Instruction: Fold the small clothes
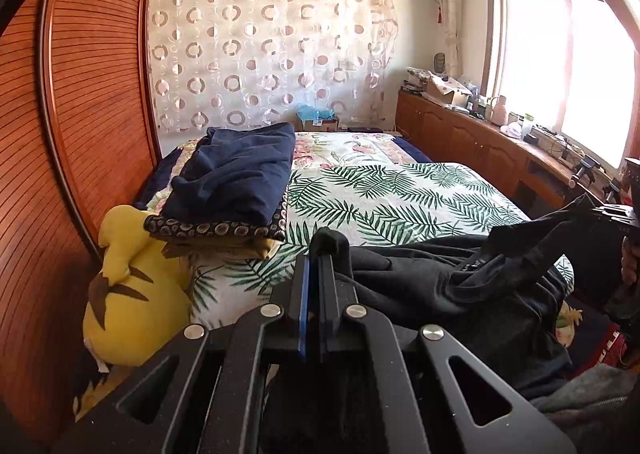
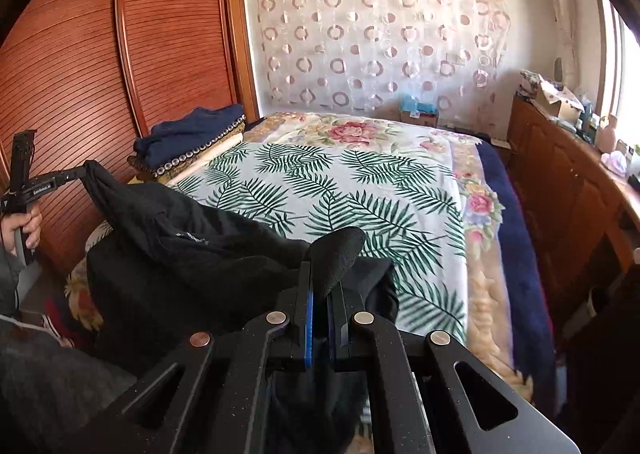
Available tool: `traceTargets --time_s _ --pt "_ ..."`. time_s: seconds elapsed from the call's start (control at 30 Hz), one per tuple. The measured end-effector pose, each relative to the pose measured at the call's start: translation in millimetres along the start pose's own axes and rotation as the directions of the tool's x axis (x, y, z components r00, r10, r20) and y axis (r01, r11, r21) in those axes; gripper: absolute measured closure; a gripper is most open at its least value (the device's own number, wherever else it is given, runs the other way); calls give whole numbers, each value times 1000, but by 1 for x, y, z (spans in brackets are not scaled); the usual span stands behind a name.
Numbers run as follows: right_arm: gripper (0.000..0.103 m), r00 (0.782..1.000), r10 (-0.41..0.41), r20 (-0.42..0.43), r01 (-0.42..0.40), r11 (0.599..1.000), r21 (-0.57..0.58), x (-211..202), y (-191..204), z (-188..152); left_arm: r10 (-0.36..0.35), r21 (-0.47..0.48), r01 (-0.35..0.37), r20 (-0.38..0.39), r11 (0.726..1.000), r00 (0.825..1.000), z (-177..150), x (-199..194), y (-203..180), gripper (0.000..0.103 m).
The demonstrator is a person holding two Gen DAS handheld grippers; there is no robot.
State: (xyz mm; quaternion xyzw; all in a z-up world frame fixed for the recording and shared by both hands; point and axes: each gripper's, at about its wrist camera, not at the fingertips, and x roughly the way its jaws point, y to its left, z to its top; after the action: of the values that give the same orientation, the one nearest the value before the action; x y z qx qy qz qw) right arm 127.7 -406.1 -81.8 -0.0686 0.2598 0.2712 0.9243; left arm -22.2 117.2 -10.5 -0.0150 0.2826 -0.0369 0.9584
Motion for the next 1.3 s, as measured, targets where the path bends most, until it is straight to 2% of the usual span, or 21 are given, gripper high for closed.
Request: traceTargets --time_s 0.2,0.37,0.47,0.57,0.6,0.63,0.67,0.73,0.8,0.83,0.87,0.93,1.03,1.3 --pt "98 999 -21 -44 19 999 -36 -19 11 -8 51 12 -51 -10 999 999 -17 -21 -1 98" --pt "98 989 -33 -145 33 999 -4 10 16 -28 70 0 -70 -88 998 994 -46 -4 2 98" --pt "98 984 -53 -172 56 998 16 22 12 -33 77 -12 -79 -125 997 989 -55 4 3 98" --pt "98 982 -61 -178 64 998 11 23 14 -30 87 8 -87 -111 996 990 -58 3 0 97" --pt "98 983 -61 -175 63 998 9 21 15 -28 74 16 -73 -103 997 992 -57 2 -2 94" --pt "98 984 -61 -169 62 998 5 18 18 -26 60 19 -58 -95 998 994 -56 0 -5 83" --pt "98 985 -58 -163 59 998 2 15 20 -23 55 20 -54 -88 998 995 -54 -2 -7 68" --pt "80 987 -57 -148 58 998 4 8 22 -21 43 19 -42 -67 999 997 -48 -5 -10 57" --pt "77 990 -61 -125 64 998 17 4 19 -19 33 11 -32 -68 999 997 -42 -2 -9 56" --pt "77 992 -48 -119 52 998 26 4 16 -18 34 11 -33 -66 999 997 -39 0 -10 51" --pt "75 993 -40 -113 44 999 30 1 15 -16 34 13 -33 -63 999 997 -36 2 -10 39" --pt "64 993 -64 -96 65 998 14 -4 14 -12 22 13 -21 -60 1000 998 -30 12 -9 23" --pt "57 991 -95 -91 96 995 4 0 12 -9 2 6 -2 -82 1000 997 -25 31 -7 23" --pt "51 988 -99 -119 102 995 18 57 2 -3 25 24 -22 -153 999 988 -14 92 -4 23"
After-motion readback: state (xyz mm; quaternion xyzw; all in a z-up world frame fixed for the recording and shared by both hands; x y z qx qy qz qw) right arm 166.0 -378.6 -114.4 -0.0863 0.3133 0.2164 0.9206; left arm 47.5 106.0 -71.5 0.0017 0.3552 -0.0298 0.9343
